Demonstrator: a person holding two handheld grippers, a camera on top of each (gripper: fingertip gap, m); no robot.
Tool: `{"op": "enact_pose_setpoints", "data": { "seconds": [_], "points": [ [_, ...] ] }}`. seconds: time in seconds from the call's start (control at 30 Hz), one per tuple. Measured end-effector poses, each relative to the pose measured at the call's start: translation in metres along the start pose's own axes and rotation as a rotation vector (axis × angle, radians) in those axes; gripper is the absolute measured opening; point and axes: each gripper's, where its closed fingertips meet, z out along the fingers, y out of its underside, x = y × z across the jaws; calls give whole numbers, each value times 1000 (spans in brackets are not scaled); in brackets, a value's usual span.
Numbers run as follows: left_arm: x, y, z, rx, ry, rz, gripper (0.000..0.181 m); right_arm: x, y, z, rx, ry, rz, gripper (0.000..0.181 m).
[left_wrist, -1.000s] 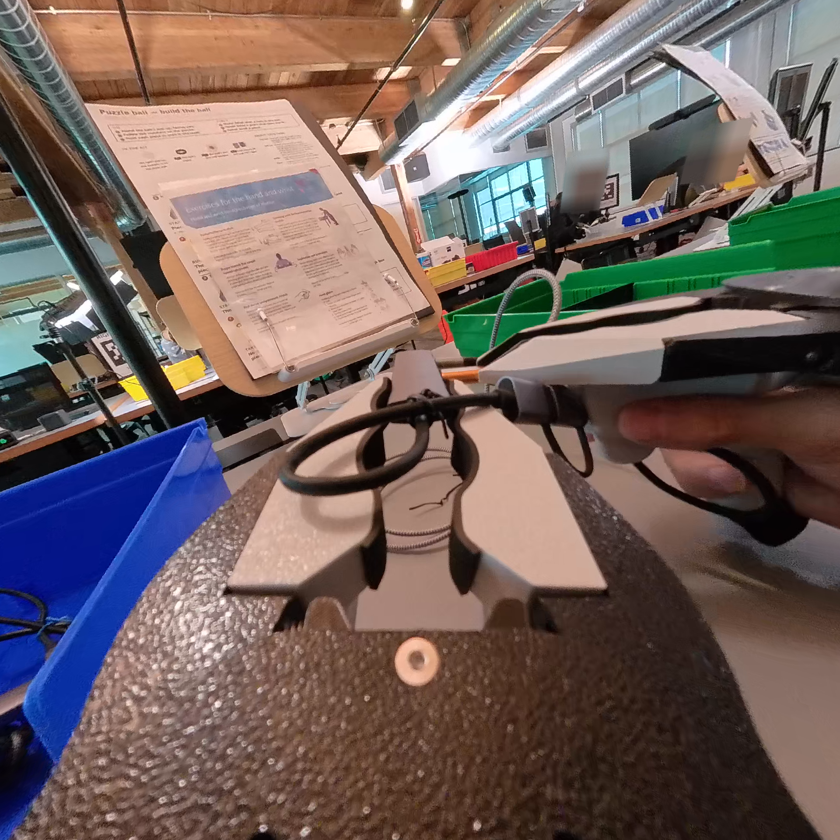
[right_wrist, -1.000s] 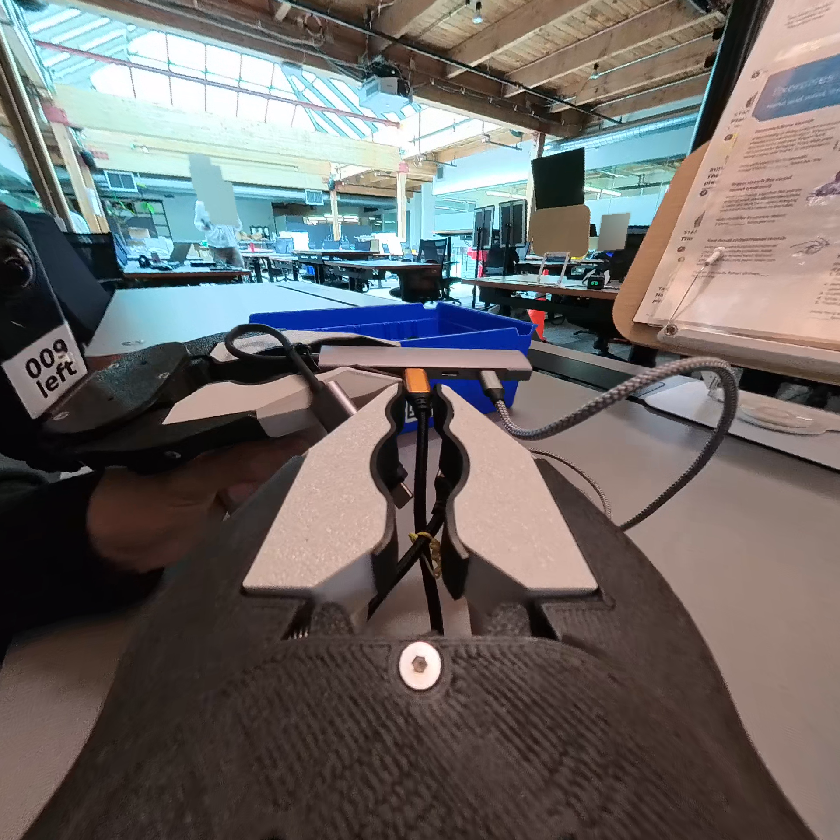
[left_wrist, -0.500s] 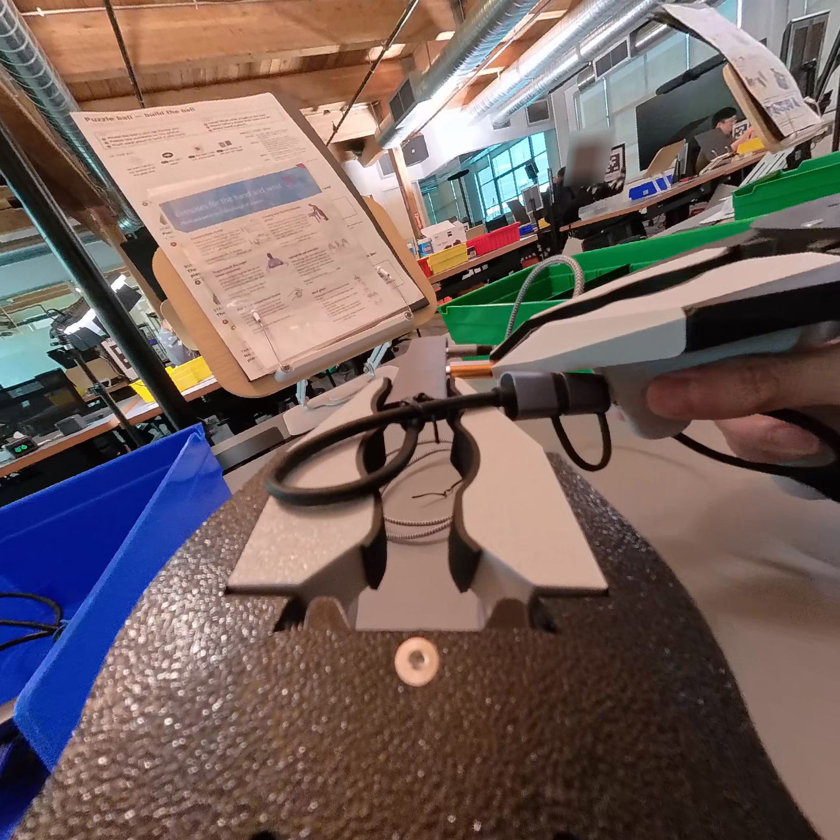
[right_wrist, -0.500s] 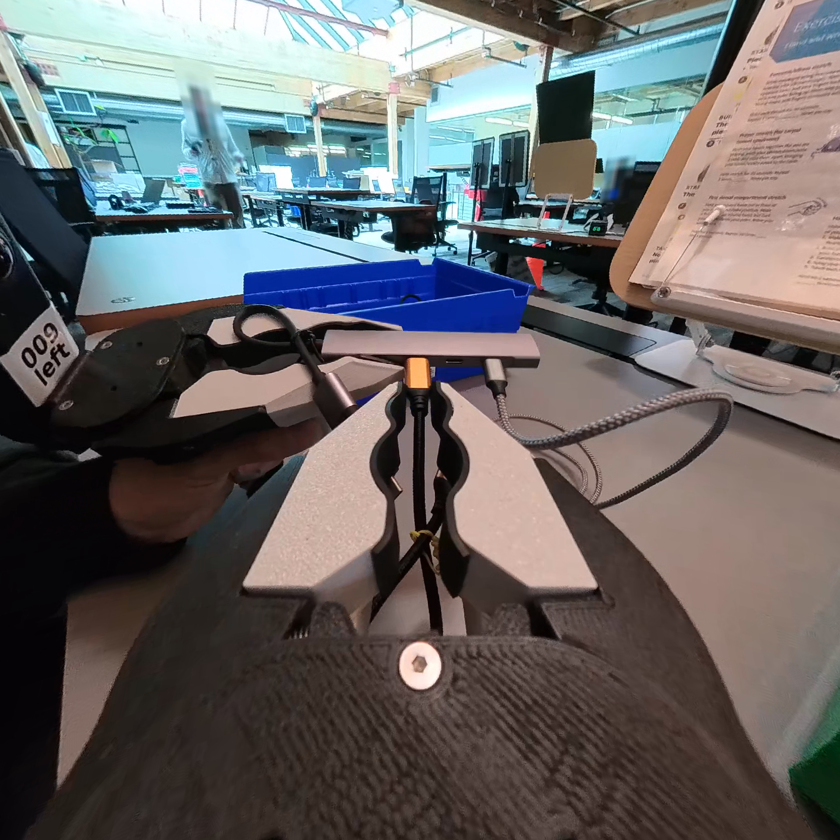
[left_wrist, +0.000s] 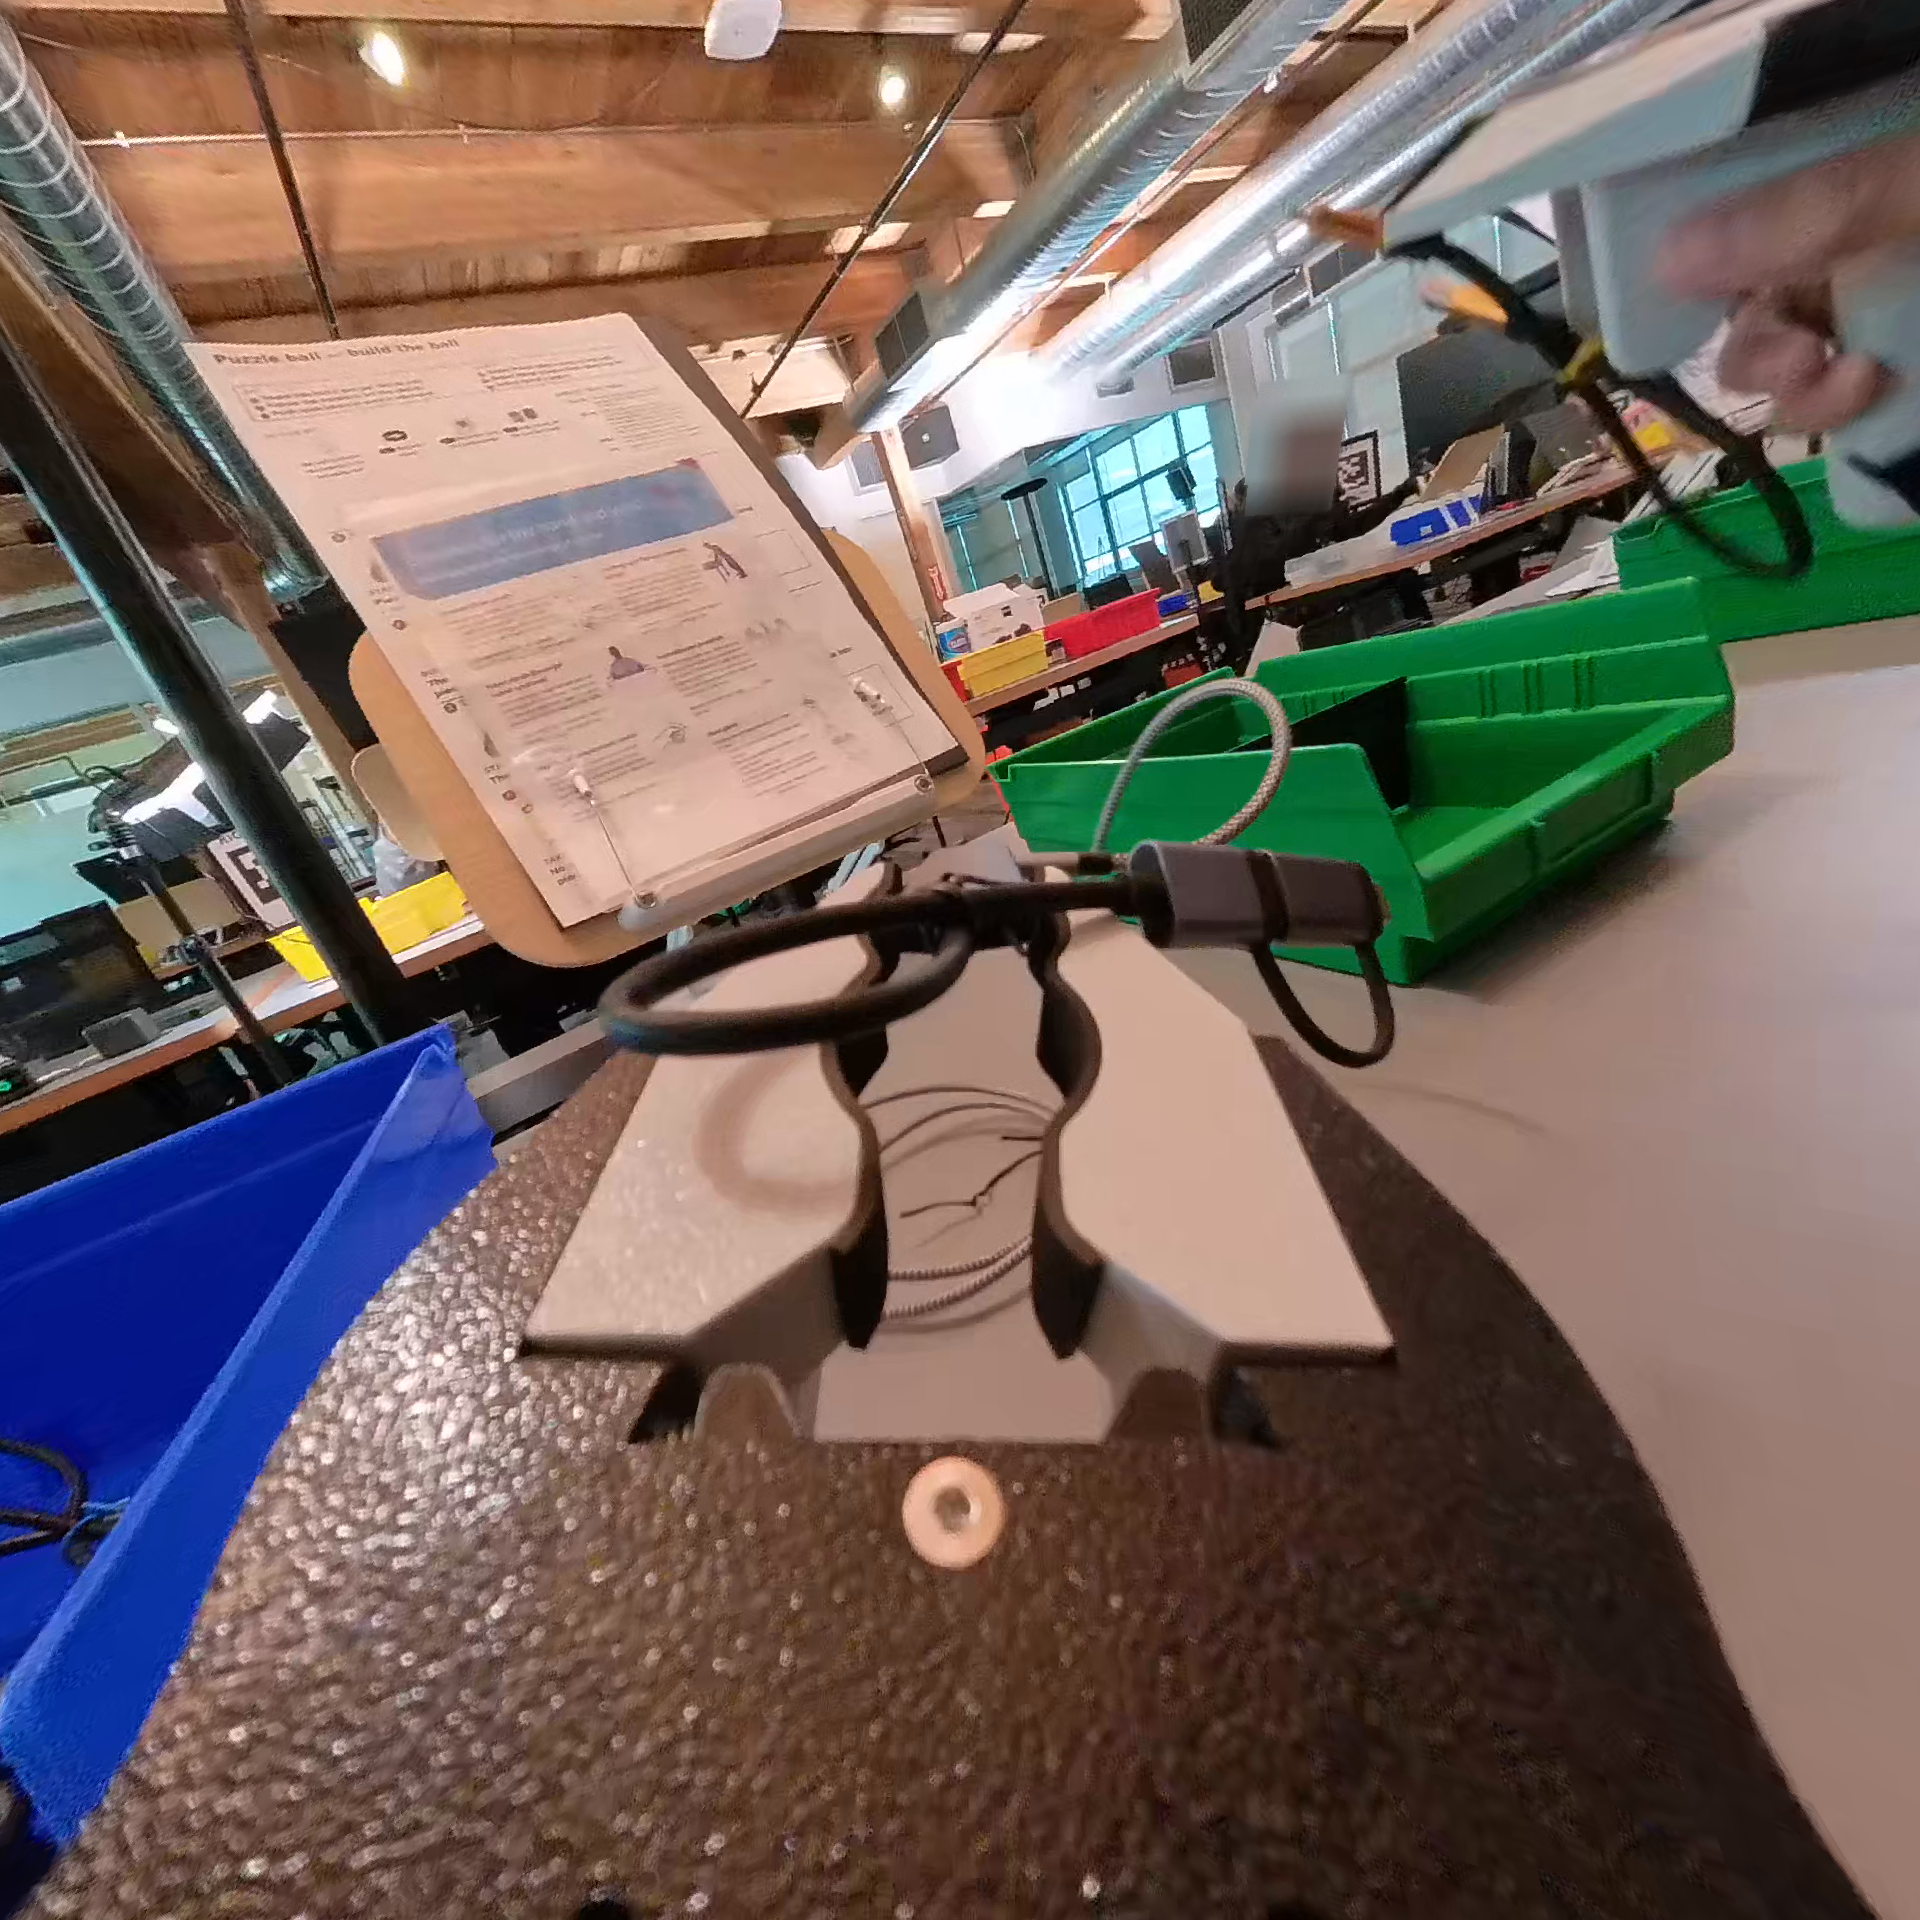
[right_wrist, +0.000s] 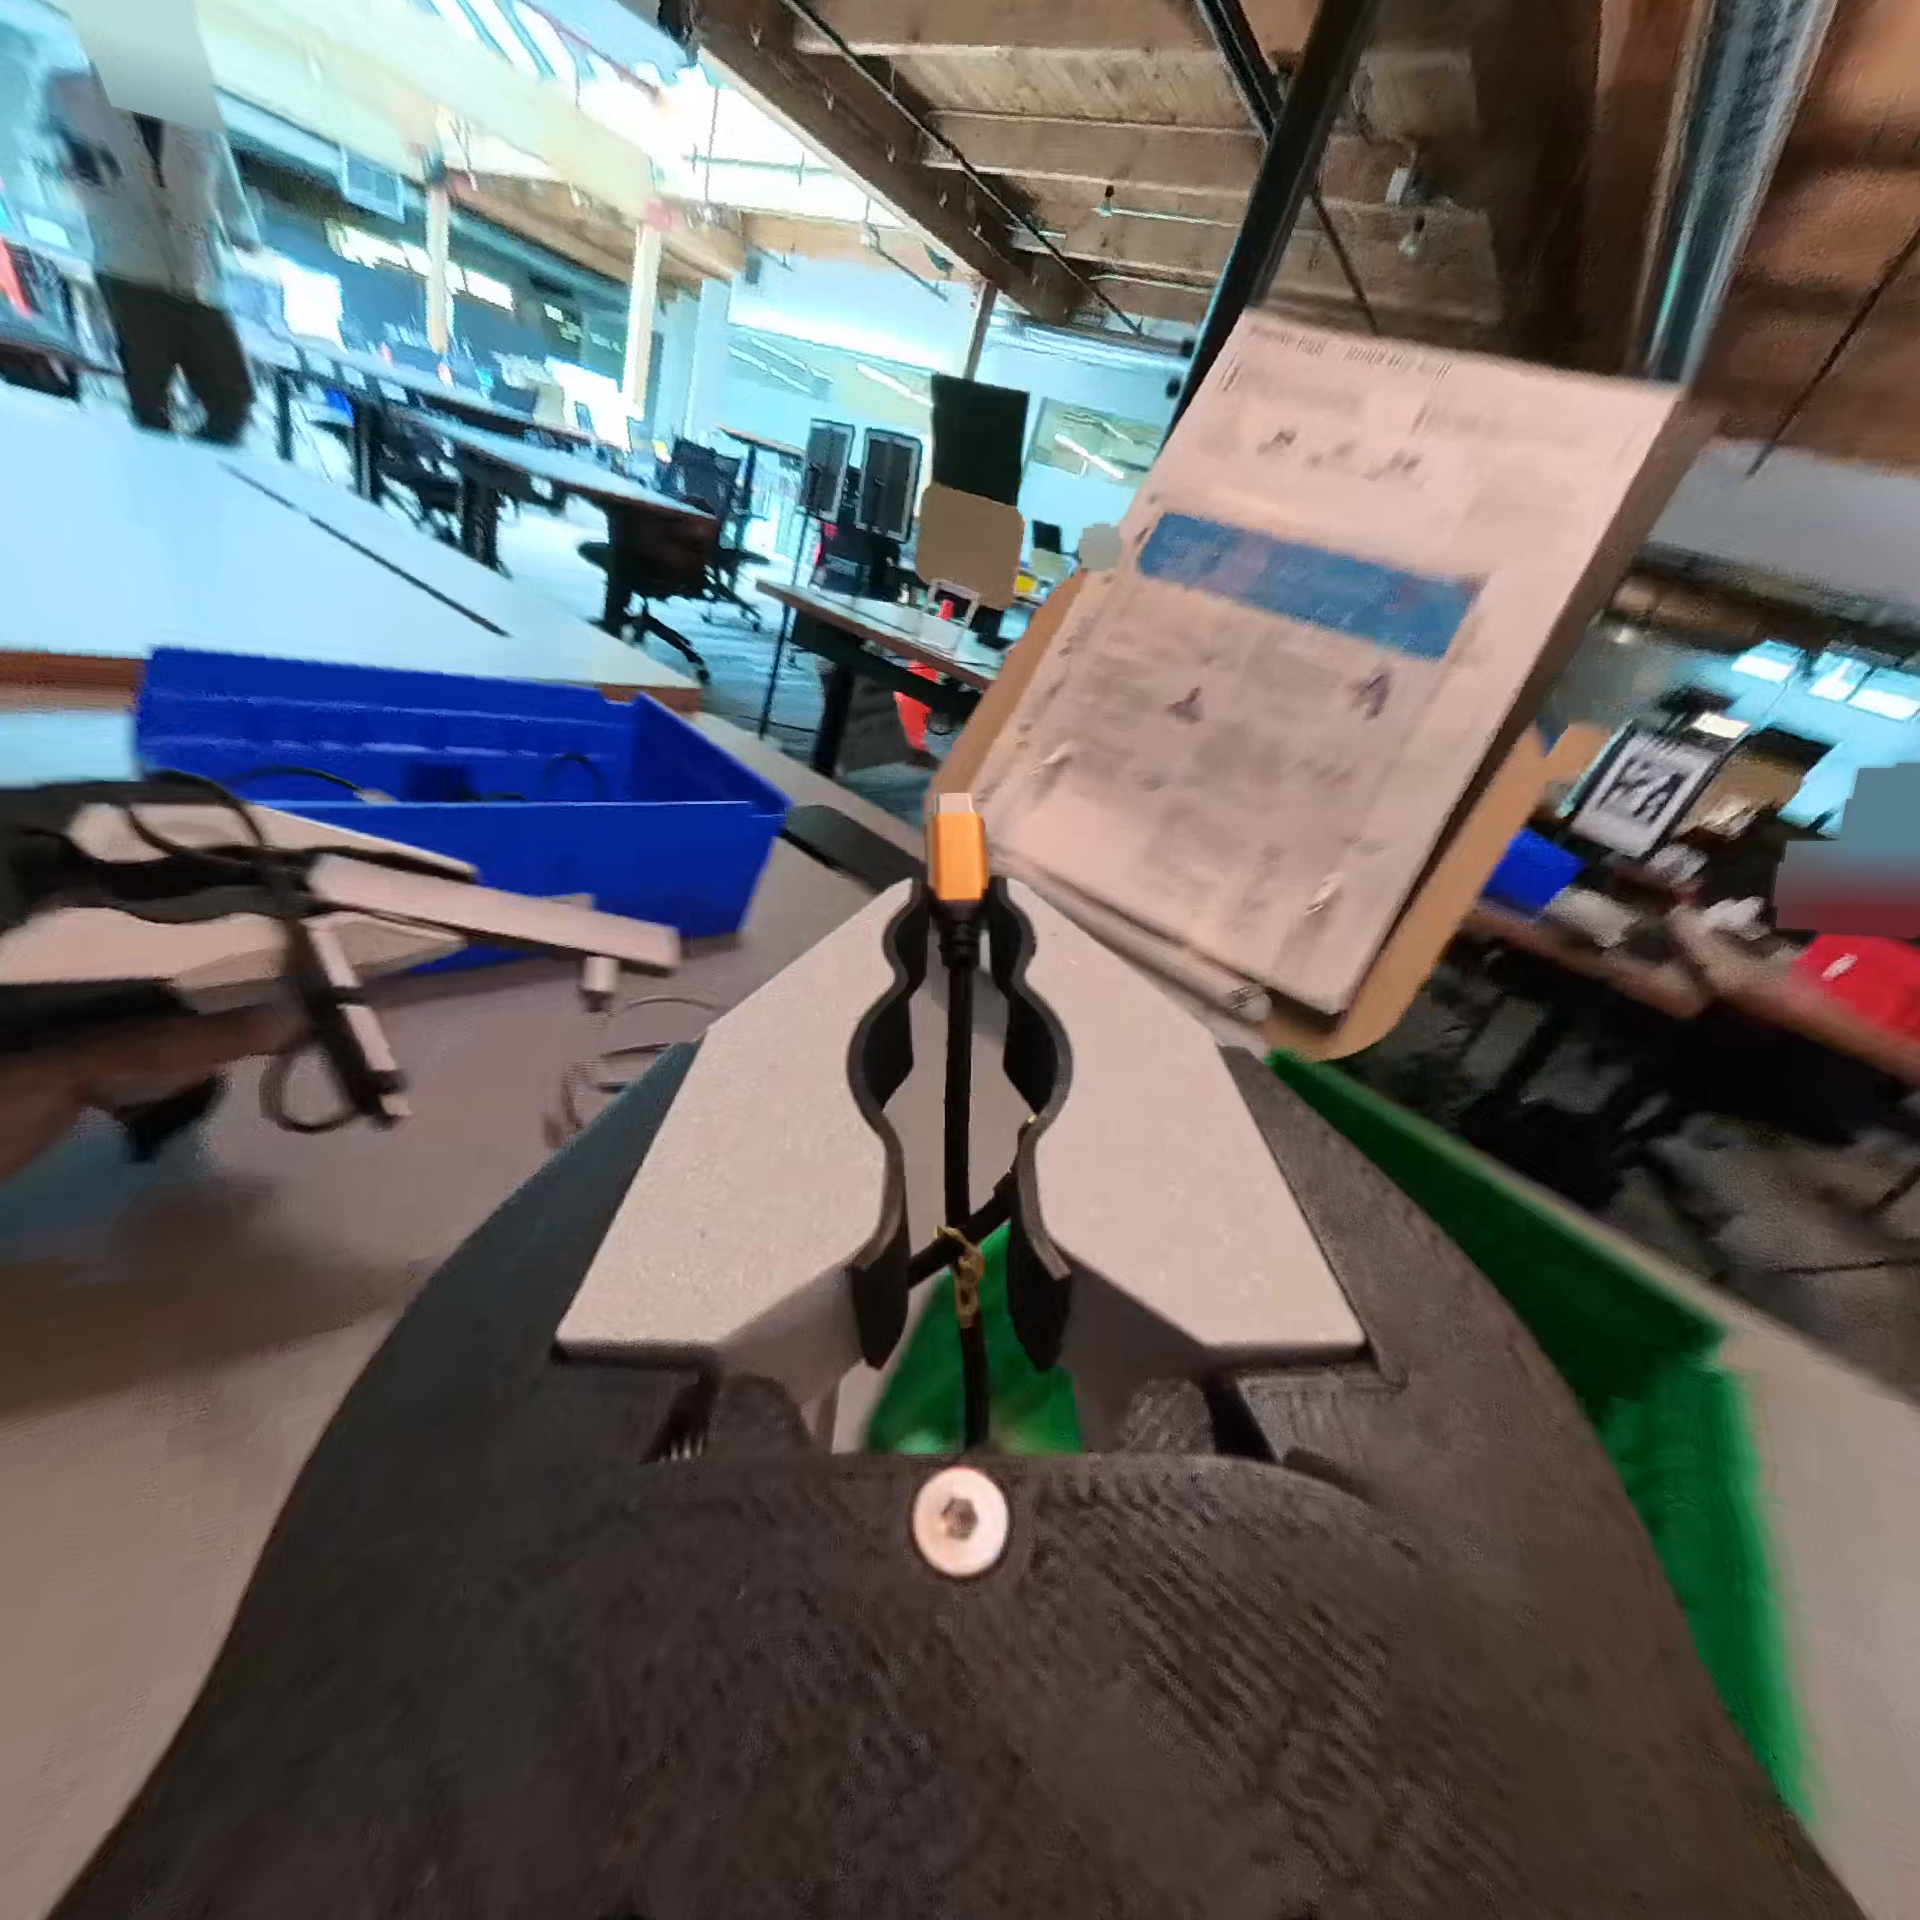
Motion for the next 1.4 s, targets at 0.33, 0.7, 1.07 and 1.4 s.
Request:
{"op": "enact_pose_setpoints", "data": {
  "seconds": [0.33,0.7,1.07,1.4],
  "points": [
    [-6,8,0,-24,5,-24,22,96,108,12,-595,-60,-439,11],
    [-8,6,0,-4,13,-62,21,-9,65,36,-312,-243,100,48],
    [1,2,-1,10,28,44,22,-130,59,83,-313,-244,2,39],
    [-7,-7,-5,40,-70,206,22,-120,19,44,-42,-533,968,55]
  ]
}}
